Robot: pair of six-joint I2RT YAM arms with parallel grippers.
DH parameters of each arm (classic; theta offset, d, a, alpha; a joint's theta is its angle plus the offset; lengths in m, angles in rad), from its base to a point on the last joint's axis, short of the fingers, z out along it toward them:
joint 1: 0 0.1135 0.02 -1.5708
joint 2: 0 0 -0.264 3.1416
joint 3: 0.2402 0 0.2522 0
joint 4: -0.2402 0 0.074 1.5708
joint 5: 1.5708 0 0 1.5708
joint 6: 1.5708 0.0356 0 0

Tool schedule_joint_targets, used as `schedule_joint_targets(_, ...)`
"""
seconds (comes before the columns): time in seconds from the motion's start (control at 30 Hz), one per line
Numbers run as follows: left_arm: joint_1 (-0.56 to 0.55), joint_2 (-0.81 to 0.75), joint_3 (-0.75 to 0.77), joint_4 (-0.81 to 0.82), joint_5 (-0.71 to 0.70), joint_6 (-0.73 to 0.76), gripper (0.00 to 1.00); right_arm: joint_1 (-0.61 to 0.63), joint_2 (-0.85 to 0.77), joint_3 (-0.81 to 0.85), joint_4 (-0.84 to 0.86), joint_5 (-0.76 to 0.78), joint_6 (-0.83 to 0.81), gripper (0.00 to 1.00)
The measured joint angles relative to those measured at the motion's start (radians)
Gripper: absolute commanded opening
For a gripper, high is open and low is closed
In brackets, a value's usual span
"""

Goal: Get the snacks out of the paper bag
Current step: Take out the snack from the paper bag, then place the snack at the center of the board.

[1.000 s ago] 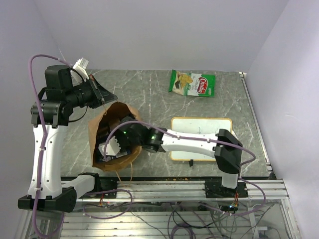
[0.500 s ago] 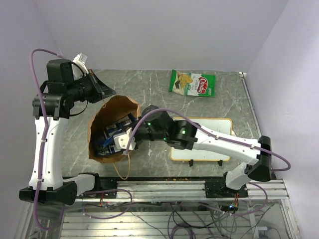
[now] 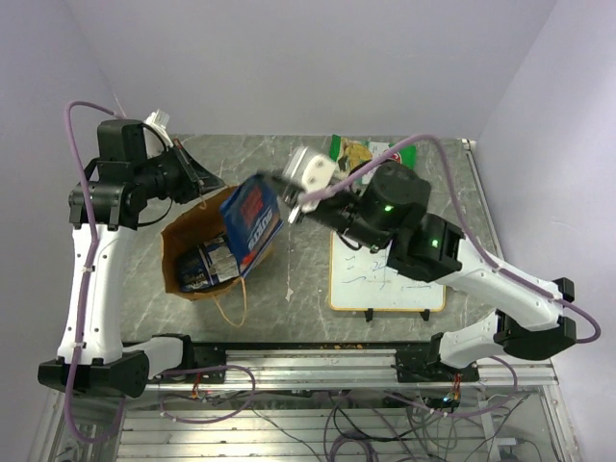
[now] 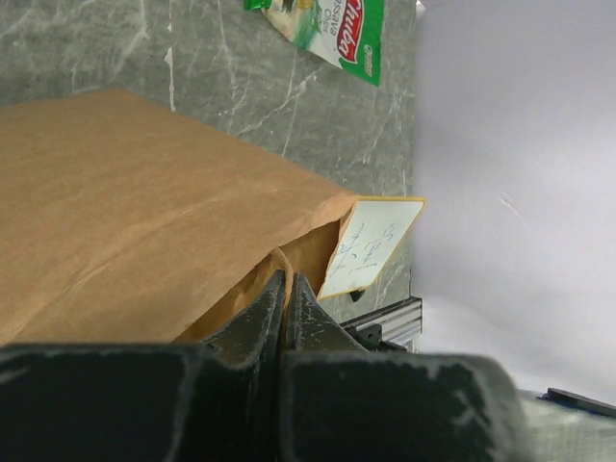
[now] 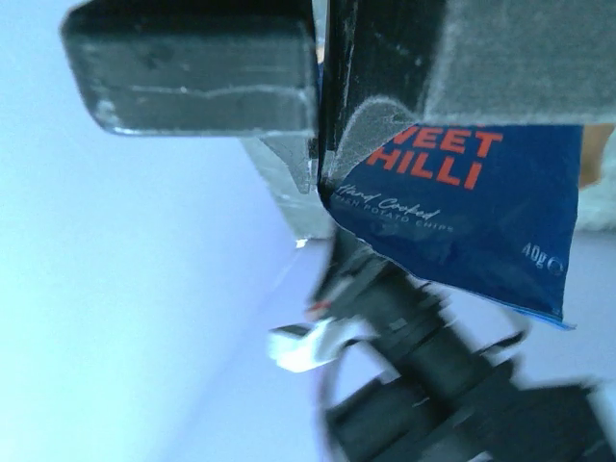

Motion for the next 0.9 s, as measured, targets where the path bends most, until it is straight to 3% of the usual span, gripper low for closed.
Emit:
schedule_joint_targets(0.2, 0.000, -0.034, -0.047, 0.001, -0.010, -0.027, 0.07, -0.016, 0.013, 0.091, 0.106, 0.294, 0.049, 0.00)
schedule_joint_targets(0.43, 0.000, -0.079, -0.057, -0.008, -0.021, -0.031, 0.07, -0.134, 0.127, 0.207, 0.111, 0.535, 0.023, 0.00)
schedule_joint_targets(0.9, 0.000, -0.130, -0.066, -0.034, -0.026, -0.072, 0.07, -0.552, 0.377, 0.221, -0.164, 0.538, 0.304, 0.00)
